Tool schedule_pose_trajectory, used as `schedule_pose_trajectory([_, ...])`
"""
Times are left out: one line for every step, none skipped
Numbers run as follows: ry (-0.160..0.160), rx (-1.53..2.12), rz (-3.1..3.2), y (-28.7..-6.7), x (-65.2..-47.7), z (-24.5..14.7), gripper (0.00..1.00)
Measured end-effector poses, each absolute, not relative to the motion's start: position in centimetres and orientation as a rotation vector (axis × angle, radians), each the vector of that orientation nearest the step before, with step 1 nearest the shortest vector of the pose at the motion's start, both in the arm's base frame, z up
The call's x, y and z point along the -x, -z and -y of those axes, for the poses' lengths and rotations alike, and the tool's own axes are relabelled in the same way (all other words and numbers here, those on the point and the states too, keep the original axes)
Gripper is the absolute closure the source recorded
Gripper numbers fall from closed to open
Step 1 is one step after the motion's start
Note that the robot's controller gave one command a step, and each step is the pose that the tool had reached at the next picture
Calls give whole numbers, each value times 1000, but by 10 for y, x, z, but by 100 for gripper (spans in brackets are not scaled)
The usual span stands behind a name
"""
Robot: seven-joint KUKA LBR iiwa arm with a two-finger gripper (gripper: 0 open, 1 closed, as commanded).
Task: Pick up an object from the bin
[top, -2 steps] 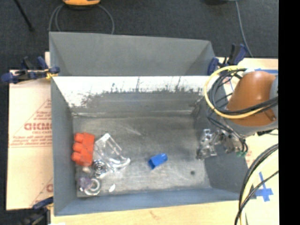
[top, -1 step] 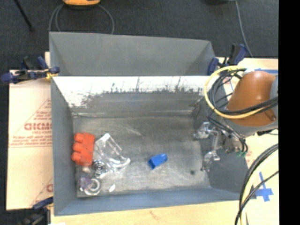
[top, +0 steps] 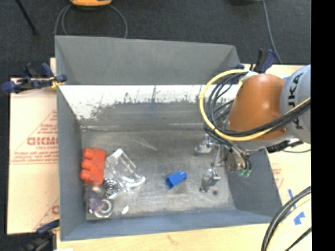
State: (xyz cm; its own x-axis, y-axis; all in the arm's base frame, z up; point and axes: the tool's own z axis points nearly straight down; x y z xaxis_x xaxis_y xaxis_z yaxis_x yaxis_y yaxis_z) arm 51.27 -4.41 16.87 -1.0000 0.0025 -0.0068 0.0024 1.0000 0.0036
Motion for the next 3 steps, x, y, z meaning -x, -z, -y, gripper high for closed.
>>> schedule_pose_trajectory([2, 81, -3132, -73, -534, -1, 0])
schedule_pose_trajectory([3, 86, -3124, -78, -536, 0, 100])
schedule_pose_trajectory([4, 483, -3094, -228, -503, 6, 100])
